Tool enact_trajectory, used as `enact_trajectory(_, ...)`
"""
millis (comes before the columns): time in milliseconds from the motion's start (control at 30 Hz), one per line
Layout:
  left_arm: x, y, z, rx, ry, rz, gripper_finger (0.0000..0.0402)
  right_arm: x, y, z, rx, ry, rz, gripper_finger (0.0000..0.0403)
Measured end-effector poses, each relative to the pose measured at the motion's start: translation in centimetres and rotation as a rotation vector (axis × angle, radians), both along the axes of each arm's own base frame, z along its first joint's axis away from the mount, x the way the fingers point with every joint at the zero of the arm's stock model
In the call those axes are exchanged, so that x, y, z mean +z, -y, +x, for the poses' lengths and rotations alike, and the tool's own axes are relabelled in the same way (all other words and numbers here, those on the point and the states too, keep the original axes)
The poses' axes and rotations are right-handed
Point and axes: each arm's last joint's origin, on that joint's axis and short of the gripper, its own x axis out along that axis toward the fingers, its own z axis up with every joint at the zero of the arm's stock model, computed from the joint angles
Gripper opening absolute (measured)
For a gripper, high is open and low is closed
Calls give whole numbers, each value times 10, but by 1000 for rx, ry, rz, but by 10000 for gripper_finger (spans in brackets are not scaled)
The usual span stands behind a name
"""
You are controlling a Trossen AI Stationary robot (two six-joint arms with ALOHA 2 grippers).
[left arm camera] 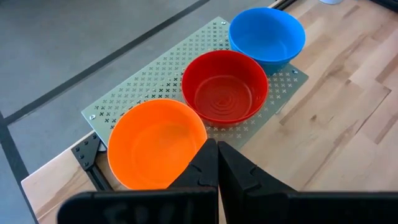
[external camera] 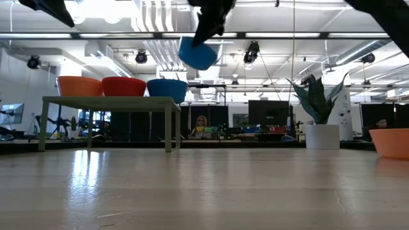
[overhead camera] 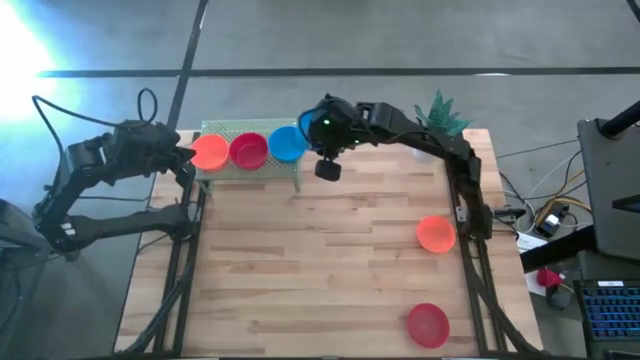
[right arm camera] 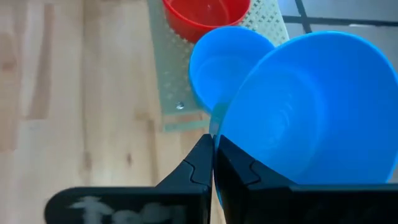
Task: Pick & Place Mini bowls
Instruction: Stack the blue bowl on top of the other blue bowls on the shelf
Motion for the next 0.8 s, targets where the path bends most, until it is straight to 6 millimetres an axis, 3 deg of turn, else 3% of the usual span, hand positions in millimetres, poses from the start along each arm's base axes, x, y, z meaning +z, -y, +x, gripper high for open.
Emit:
enact_trajectory(367,0,0,0,-5,0,-2,0,-30,19,29,84,-13,-66,8)
enact_trajectory(800,0,0,1,-9,-2,-2,0,-33,23,44,150,88,-121,8)
